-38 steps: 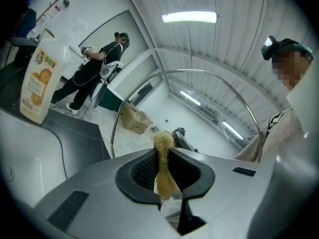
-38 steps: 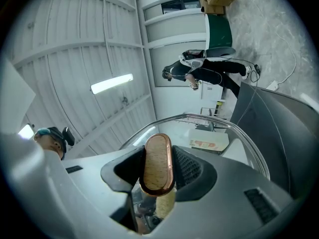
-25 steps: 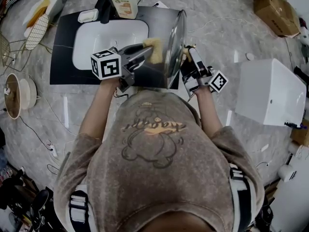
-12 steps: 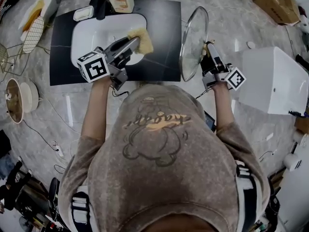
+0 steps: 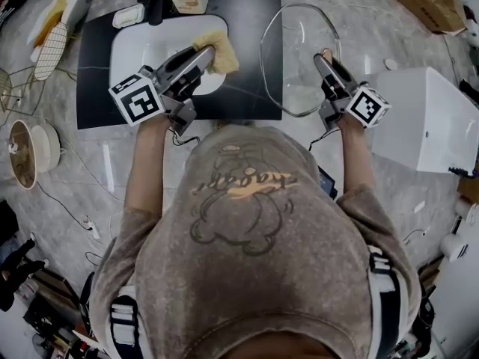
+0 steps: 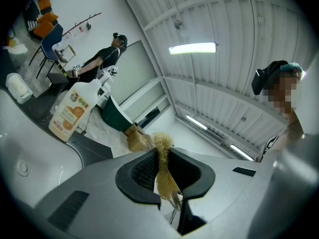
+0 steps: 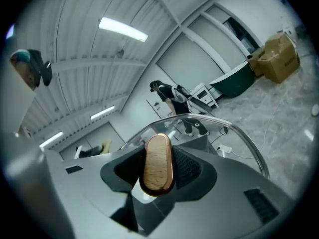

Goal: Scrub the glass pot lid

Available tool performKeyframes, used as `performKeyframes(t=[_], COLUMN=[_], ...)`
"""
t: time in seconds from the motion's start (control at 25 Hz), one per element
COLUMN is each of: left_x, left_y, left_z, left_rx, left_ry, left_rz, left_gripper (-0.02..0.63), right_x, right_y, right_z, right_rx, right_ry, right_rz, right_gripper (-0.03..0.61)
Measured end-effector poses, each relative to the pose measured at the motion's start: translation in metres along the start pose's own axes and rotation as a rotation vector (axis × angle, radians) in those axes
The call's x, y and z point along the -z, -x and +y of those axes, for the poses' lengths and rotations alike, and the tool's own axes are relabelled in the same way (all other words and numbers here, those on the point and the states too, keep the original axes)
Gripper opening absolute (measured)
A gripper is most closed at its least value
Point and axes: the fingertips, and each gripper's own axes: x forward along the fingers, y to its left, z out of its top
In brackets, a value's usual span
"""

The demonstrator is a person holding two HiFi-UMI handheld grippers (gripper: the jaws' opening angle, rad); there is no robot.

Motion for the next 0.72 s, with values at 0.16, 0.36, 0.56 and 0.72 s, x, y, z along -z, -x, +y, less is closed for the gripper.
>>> performKeyframes(t=[0.16,0.36,0.56,0.72], left_x=[-0.001,-0.001,-0.002,-0.002], left_y=[0.001,0.001,0.01,0.013], left_z=[0.0,0.003,0.006,0.008], left_rx=[-0.012,-0.034,-0.057,-0.071], left_ry=[-0.011,-0.022,-0.025,-0.019], left_rz=[-0.001,-0.006,-0.021,-0.032], left_gripper=[0.066,0.066,0.066,0.066], right_x=[0.017,0.045,0.079,0.1], right_y=[-0.029,-0.067,-0.099,-0.117], right_z=[0.013,0.01,0.005,-0.006], right_rx=[0.0,0.025,0.046,0.061], right_ry=[0.145,0.246,0.333,0.376], right_rz=[0.142,0.265,0.388,0.469], right_gripper=[0.178,0.178,0.178,0.178])
